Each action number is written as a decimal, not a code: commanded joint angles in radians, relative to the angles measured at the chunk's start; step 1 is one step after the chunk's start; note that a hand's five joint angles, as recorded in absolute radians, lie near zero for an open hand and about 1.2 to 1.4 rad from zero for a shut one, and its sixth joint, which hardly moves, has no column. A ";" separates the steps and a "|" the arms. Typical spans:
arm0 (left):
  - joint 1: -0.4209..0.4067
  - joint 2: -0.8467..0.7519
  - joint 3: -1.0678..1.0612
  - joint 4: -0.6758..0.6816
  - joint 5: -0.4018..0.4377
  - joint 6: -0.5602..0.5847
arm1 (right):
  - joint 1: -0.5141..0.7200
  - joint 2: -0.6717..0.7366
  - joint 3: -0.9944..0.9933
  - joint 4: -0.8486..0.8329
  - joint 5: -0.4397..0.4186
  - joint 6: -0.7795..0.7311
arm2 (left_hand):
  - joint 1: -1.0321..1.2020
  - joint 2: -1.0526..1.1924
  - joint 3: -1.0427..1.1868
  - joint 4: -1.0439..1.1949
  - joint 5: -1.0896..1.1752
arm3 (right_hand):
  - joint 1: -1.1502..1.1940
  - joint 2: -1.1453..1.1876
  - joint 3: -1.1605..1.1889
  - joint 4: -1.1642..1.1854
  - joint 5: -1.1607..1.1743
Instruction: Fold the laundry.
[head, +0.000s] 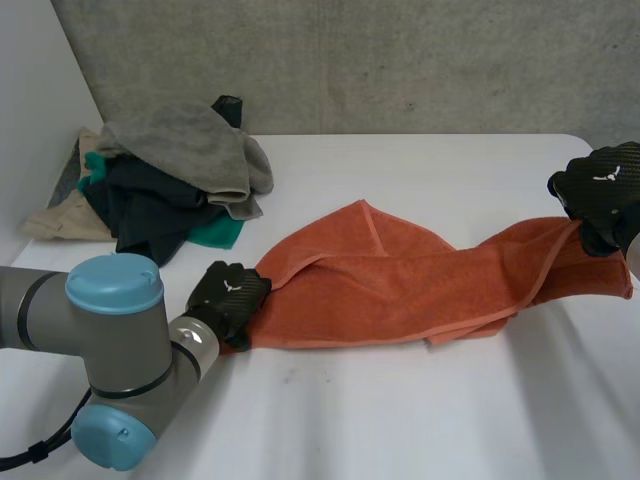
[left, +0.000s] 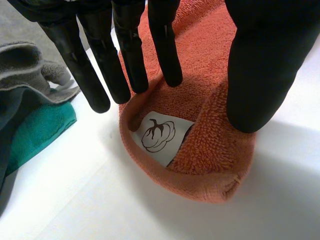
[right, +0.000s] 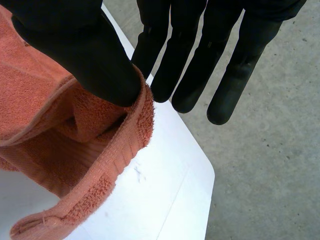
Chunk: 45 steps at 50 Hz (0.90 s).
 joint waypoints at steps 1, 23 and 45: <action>0.003 -0.007 0.006 0.010 0.002 -0.002 | 0.002 0.001 0.007 -0.002 0.000 0.001 | 0.330 0.328 0.329 0.335 0.332 | 0.269 0.212 0.198 0.191 0.228; 0.004 0.257 -0.009 -0.012 -0.013 -0.014 | -0.002 -0.052 -0.032 0.007 -0.002 -0.015 | 0.739 0.736 0.737 0.743 0.741 | 0.269 0.212 0.198 0.191 0.228; 0.057 0.306 0.053 -0.271 -0.094 0.008 | -0.142 0.150 -0.149 0.343 0.006 -0.386 | 0.739 0.736 0.737 0.743 0.741 | 0.269 0.212 0.198 0.191 0.228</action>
